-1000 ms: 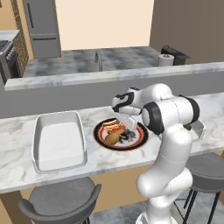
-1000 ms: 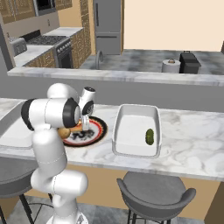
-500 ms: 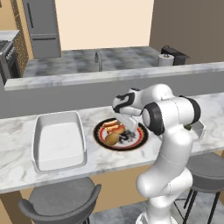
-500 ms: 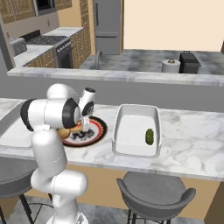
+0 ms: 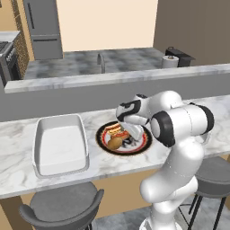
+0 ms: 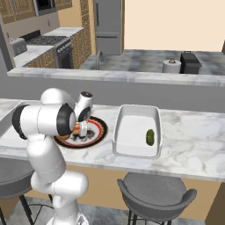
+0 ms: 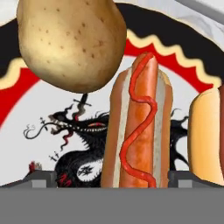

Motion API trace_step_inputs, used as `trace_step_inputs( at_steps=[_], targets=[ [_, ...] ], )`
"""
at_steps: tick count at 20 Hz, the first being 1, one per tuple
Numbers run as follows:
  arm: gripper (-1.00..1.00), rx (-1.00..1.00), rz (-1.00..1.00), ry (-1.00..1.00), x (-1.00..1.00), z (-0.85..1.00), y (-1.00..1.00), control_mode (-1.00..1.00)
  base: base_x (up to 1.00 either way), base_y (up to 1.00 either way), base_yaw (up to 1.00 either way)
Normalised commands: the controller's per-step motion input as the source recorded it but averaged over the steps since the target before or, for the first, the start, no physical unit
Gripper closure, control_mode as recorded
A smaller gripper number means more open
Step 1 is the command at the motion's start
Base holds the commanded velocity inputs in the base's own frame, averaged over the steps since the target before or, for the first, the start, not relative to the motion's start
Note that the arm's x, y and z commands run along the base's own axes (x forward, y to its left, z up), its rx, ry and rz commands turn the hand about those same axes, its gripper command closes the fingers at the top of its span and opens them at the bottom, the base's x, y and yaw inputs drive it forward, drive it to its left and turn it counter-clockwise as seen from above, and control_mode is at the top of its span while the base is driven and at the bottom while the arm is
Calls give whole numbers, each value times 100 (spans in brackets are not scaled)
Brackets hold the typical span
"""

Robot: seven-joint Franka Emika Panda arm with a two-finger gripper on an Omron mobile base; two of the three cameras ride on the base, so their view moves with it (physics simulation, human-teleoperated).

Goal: Place one cooked food and one vegetable from the large plate to each tupperware container.

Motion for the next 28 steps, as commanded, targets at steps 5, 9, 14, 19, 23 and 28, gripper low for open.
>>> trace_step_inputs(
  at_steps=[5,9,14,19,23,28],
  targets=[
    [-100,-1,0,4,11,-10,0,-100,0,0,0],
    [-100,0,0,11,22,0,0,-100,0,0,0],
    [-100,-3,0,13,14,-6,0,-100,0,0,0],
    [-100,-2,0,3,1,-8,3,-100,0,0,0],
    [-100,0,0,0,-2,-1,4,-100,0,0,0],
    [-100,0,0,0,-13,-6,6,-100,0,0,0]
  ],
)
